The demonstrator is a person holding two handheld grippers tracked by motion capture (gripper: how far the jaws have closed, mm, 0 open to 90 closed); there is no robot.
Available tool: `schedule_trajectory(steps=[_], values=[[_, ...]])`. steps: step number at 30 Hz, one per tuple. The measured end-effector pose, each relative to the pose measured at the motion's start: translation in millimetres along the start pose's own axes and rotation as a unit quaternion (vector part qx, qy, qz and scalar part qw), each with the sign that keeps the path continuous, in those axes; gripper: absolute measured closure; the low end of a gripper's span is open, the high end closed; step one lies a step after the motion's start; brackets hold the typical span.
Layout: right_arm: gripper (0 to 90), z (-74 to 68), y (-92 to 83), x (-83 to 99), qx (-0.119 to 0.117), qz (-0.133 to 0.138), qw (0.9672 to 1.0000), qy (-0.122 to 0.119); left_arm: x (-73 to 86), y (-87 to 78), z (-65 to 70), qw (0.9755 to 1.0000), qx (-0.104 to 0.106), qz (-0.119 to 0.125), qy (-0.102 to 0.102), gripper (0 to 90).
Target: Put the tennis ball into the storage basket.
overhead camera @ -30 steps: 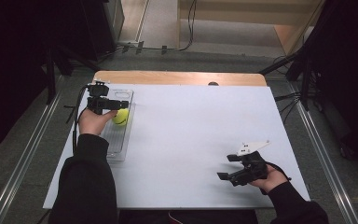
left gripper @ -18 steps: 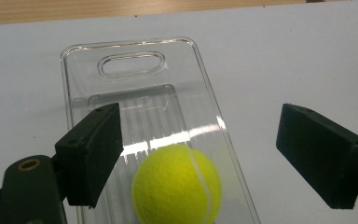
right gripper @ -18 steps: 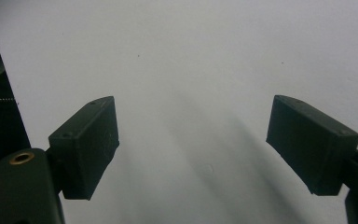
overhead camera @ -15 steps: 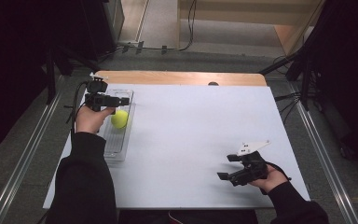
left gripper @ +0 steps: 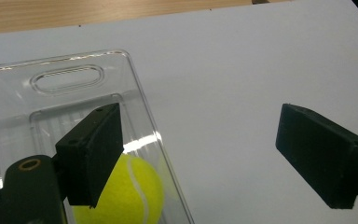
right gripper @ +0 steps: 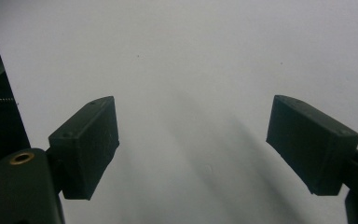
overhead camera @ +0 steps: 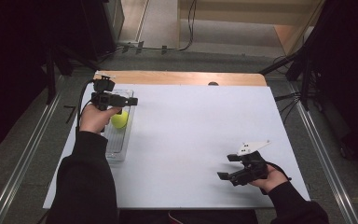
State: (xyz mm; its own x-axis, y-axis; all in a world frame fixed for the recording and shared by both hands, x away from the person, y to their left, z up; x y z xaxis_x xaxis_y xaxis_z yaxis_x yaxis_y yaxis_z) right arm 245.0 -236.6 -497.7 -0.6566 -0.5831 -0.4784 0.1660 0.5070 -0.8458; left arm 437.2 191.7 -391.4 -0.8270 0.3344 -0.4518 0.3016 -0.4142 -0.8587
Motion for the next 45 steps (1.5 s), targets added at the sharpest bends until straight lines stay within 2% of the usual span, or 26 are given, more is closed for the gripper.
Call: schedule_trajectory(steps=[3, 10, 14, 25, 28, 32, 36, 38, 42, 45], values=[[14.8, 0.0, -0.1, 0.1, 0.000, 0.000, 1.0000, 0.000, -0.5, 0.9, 2.3, 1.0000, -0.004, -0.008, 0.003, 15.5], [14.7, -0.2, 0.0, 0.2, 0.000, 0.000, 1.0000, -0.001, -1.9, 5.1, 9.7, 0.9998, 0.014, -0.007, 0.011, 15.6], [14.8, -0.2, -0.8, 0.3, 0.000, 0.001, 1.0000, 0.002, -2.4, 8.8, 14.3, 0.9996, 0.012, -0.017, 0.021, 15.6], [14.8, -0.1, -0.7, 0.3, 0.000, 0.000, 1.0000, 0.001, -3.5, 20.1, 28.3, 0.9983, 0.030, -0.024, 0.044, 15.7], [14.8, -0.1, -0.8, 0.4, -0.001, 0.001, 1.0000, 0.001, -3.0, 19.8, 31.3, 0.9978, 0.042, -0.022, 0.047, 15.7], [14.8, -0.1, -1.1, 0.5, -0.001, 0.001, 1.0000, 0.004, -0.8, 18.8, 35.1, 0.9973, 0.043, -0.020, 0.055, 15.7], [14.7, 0.0, -0.9, 0.3, -0.001, 0.001, 1.0000, 0.002, 3.6, 19.8, 37.4, 0.9958, 0.065, -0.014, 0.063, 15.8], [14.8, -0.1, -0.8, 0.2, -0.001, 0.001, 1.0000, 0.001, 5.7, 19.9, 38.5, 0.9961, 0.058, -0.016, 0.064, 15.8], [14.8, -0.1, -0.8, 0.2, -0.001, 0.001, 1.0000, 0.002, 11.0, 20.7, 42.1, 0.9956, 0.057, -0.023, 0.070, 15.8], [14.8, -0.1, -0.8, 0.2, -0.001, 0.001, 1.0000, 0.001, 15.2, 21.0, 45.0, 0.9949, 0.065, -0.026, 0.073, 15.8]])
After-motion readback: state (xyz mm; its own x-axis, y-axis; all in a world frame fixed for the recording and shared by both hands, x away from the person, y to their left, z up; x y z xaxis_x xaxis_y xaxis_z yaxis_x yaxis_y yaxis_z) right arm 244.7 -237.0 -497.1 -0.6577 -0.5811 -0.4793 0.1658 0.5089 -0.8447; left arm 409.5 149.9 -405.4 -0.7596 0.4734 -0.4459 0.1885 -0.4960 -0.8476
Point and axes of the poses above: each handheld gripper's, and its own axes: y roughly forward along the jaws, x roughly out of its underside, z roughly to its right, the point moved 1 cm from there along y, roughly forward along the jaws, and after that the axes turned 13 degrees about -z, right-handed, at the moved point
